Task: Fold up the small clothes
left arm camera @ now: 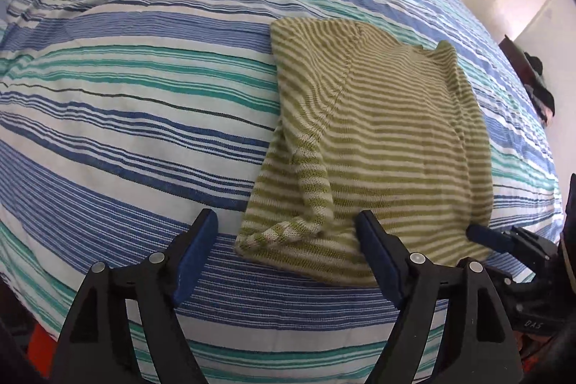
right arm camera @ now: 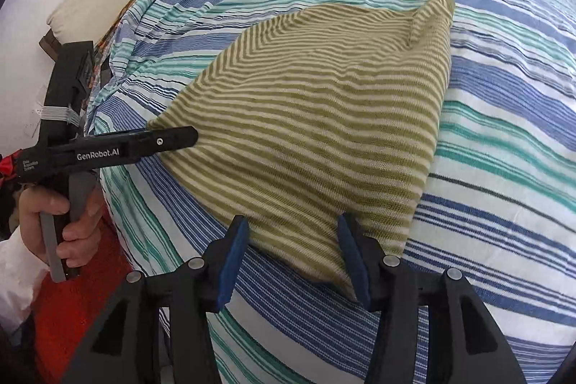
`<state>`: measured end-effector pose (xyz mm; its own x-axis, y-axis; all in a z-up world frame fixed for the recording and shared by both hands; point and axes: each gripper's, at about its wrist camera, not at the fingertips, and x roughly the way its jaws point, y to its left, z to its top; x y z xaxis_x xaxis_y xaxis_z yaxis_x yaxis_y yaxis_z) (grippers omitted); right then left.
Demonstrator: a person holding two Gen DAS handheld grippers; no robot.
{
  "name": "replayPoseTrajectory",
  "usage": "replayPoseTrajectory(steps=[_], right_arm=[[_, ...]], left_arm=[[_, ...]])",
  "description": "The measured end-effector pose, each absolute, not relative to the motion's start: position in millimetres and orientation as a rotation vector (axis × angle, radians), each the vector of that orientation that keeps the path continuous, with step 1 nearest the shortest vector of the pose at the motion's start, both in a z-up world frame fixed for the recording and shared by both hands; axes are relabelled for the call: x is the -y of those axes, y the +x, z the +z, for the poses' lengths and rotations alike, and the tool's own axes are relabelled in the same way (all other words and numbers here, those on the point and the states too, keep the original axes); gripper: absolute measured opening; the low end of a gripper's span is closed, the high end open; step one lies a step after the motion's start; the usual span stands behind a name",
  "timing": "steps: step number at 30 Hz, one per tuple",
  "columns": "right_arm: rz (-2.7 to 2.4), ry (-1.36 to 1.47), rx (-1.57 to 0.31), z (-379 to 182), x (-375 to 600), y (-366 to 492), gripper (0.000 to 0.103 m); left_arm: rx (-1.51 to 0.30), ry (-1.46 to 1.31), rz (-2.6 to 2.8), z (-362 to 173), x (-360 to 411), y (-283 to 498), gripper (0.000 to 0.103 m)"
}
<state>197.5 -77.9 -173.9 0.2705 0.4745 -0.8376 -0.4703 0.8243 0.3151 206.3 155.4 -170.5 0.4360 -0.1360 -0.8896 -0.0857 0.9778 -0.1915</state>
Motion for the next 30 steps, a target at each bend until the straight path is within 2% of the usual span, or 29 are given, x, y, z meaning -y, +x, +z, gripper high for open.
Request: replayPoseTrajectory(steps=[4,8,19,30], right_arm=[[0.569,0.081,-1.078,-148.4,87.5,188.3,0.052],[0.528,0.133,-1.007,-127.0,104.3,169.3,0.063],[0.385,0.203,-1.057,-144.8,158.8,136.8,0.063],[0.374,0.183,-1.071,-150.7,164.6,129.5,0.063]], left_arm=[[-1.070,-0.198,-0.004,-144.3,-154.8,190.5,0.081],[-1.043,-0.150,0.059,-128.7,-154.3,177.2,0.081],[-1.030,-0.100,0.122,-117.9,-157.6,156.6,0.081],[-1.055,-0.096,0.122,-126.4,-159.3,152.2,0.081]])
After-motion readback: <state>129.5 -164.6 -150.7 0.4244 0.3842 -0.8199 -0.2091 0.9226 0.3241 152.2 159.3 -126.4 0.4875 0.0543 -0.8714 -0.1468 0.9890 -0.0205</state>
